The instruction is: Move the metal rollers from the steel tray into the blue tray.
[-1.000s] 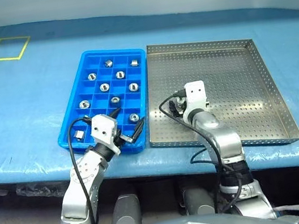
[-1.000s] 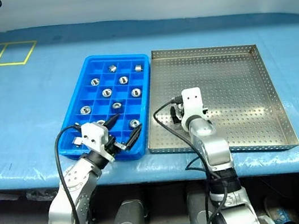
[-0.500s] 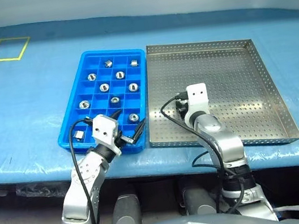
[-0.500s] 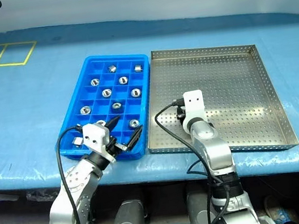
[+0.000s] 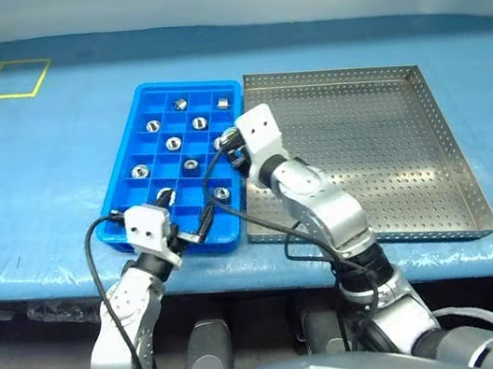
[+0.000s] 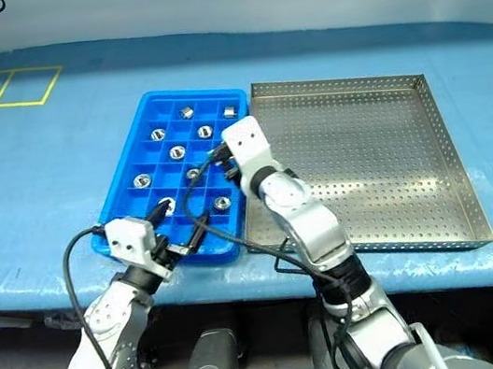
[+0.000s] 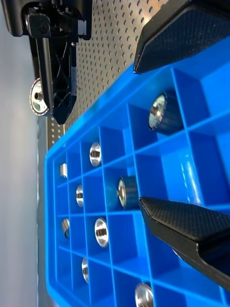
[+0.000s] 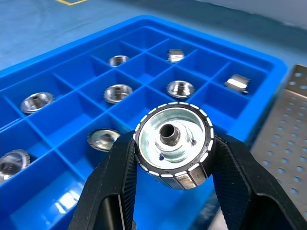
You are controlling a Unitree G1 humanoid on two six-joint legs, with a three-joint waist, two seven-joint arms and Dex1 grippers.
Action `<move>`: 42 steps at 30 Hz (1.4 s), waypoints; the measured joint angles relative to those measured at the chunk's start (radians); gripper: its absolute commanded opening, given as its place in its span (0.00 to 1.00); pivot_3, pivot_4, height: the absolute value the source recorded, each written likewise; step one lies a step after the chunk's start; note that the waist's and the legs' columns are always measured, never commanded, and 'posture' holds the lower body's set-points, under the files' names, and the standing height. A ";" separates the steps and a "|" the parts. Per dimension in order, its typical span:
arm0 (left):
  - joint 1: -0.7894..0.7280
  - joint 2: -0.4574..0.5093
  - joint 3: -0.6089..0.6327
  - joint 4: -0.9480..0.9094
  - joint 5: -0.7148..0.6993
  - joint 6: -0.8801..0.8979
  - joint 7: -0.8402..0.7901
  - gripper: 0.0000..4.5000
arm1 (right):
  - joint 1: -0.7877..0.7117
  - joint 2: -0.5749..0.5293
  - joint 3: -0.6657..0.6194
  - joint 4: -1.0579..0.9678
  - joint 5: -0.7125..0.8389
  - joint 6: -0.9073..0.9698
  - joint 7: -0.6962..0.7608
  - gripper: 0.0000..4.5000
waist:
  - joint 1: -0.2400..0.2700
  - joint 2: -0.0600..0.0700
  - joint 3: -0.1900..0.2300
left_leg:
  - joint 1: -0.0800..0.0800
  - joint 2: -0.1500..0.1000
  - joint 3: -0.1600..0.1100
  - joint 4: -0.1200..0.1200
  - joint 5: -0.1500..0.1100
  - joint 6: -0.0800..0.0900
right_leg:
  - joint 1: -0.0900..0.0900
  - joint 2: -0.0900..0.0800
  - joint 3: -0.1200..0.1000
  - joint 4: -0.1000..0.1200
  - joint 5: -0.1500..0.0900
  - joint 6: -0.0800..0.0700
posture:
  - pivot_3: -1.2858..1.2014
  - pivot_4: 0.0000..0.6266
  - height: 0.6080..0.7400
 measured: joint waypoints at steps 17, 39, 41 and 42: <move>0.141 -0.013 0.026 -0.093 -0.004 -0.014 0.059 1.00 | 0.060 -0.108 0.209 -0.086 0.053 0.145 0.219 0.42 | 0.079 -0.001 -0.001 | -0.004 0.000 0.001 0.000 -0.002 -0.003 | -0.009 -0.002 -0.002 -0.001 -0.001 -0.001 | 0.66 0.24 1.00; -0.142 0.029 -0.052 0.033 -0.038 0.005 -0.041 1.00 | 0.201 -0.055 -0.022 -0.254 0.069 0.114 0.061 1.00 | 0.036 -0.003 -0.010 | -0.004 -0.001 0.003 0.004 -0.003 -0.004 | -0.006 -0.003 -0.002 -0.001 0.000 0.001 | 0.53 0.24 1.00; -0.190 0.029 -0.079 0.092 -0.038 0.015 -0.063 1.00 | 0.226 -0.056 -0.098 -0.290 0.053 0.065 0.007 1.00 | 0.016 -0.003 -0.010 | -0.005 -0.001 0.003 0.005 -0.003 -0.004 | -0.004 -0.003 -0.002 0.000 0.000 0.001 | 0.51 0.24 1.00; -0.209 0.028 -0.091 0.113 -0.038 0.017 -0.071 1.00 | 0.238 -0.061 -0.122 -0.307 0.046 0.050 -0.009 1.00 | 0.004 -0.003 -0.010 | -0.005 -0.001 0.002 0.005 -0.003 -0.004 | -0.004 -0.003 -0.002 0.000 0.000 0.001 | 0.51 0.24 1.00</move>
